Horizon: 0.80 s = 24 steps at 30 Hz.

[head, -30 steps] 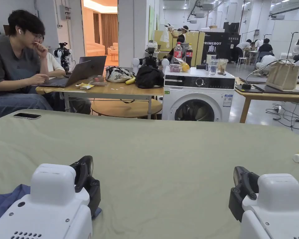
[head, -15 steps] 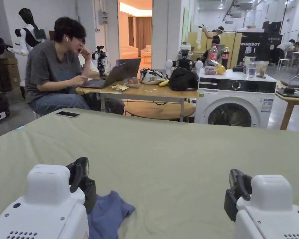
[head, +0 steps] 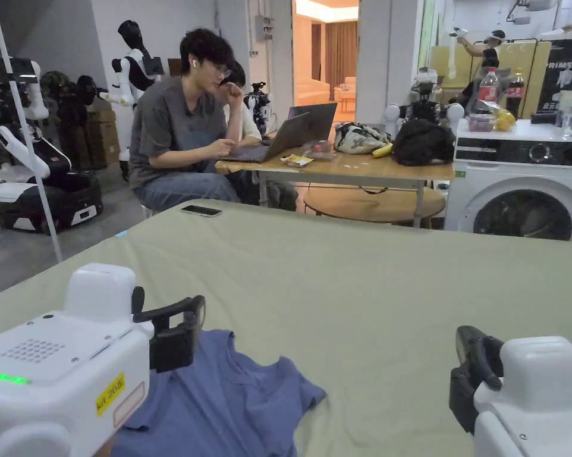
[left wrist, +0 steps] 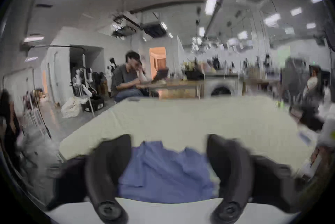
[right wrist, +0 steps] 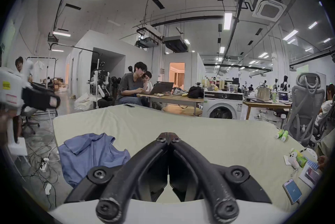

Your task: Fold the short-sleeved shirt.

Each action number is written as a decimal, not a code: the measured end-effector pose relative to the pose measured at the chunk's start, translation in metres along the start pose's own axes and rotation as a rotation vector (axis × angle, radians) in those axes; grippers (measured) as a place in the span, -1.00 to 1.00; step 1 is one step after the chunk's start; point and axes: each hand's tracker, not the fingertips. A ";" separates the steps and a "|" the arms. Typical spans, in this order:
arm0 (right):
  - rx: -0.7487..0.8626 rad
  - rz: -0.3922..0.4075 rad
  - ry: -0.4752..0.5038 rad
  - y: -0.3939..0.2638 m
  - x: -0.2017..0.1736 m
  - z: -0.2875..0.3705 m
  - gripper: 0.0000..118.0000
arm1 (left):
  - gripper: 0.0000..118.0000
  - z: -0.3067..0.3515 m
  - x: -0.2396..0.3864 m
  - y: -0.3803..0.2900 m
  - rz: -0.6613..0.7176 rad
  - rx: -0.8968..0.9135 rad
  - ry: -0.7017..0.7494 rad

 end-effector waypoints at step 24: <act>-0.251 -0.126 0.076 -0.045 0.061 0.004 -1.00 | -1.00 -0.247 -0.007 -0.140 0.022 -0.687 -0.002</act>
